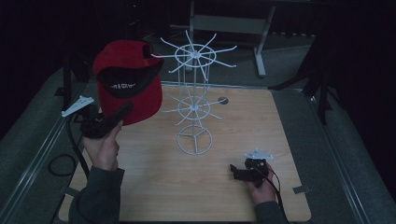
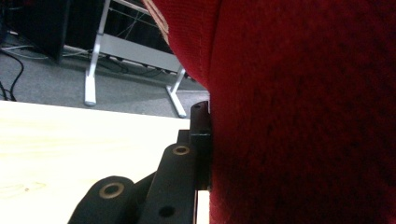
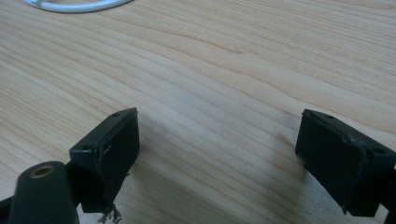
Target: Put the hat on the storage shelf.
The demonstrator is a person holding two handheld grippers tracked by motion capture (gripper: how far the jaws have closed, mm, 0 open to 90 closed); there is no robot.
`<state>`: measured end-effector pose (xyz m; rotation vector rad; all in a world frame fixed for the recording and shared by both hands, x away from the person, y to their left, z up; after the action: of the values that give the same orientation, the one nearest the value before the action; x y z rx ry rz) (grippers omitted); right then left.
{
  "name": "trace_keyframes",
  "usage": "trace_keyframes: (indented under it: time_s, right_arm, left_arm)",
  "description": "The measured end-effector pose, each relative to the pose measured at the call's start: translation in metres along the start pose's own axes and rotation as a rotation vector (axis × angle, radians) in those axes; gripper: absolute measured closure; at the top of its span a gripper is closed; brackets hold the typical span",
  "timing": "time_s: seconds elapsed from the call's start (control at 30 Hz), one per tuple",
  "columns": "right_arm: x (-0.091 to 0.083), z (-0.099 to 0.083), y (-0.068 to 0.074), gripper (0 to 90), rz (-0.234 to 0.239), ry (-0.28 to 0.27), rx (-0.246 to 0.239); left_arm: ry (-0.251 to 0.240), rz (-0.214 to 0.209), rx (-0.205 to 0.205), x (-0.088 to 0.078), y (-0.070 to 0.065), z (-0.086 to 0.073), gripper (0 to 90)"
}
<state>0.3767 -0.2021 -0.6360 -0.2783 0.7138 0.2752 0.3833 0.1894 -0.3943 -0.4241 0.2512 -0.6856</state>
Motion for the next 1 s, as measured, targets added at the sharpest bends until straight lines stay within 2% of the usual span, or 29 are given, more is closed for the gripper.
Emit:
trace_keyframes:
  time_s: [0.4,1.0]
  right_arm:
    - [0.000,0.000,0.000,13.4,0.000,0.000,0.000]
    - [0.000,0.000,0.000,13.4,0.000,0.000,-0.001]
  left_arm:
    - [-0.003,-0.005,0.008,0.000,-0.004,0.005,83.0]
    - [-0.033,-0.016,0.008,-0.001,-0.008,0.016,83.0]
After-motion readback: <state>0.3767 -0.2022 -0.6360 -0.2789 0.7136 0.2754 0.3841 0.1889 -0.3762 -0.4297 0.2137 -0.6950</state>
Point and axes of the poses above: each handheld gripper's, and its own axes: x roughly forward along the jaws, z roughly out of its top, y roughly to its left, the point moved 10 cm from there along x, roughly forward along the jaws, and after that the axes turned 12 degrees about -z, right-handed, at the moved point
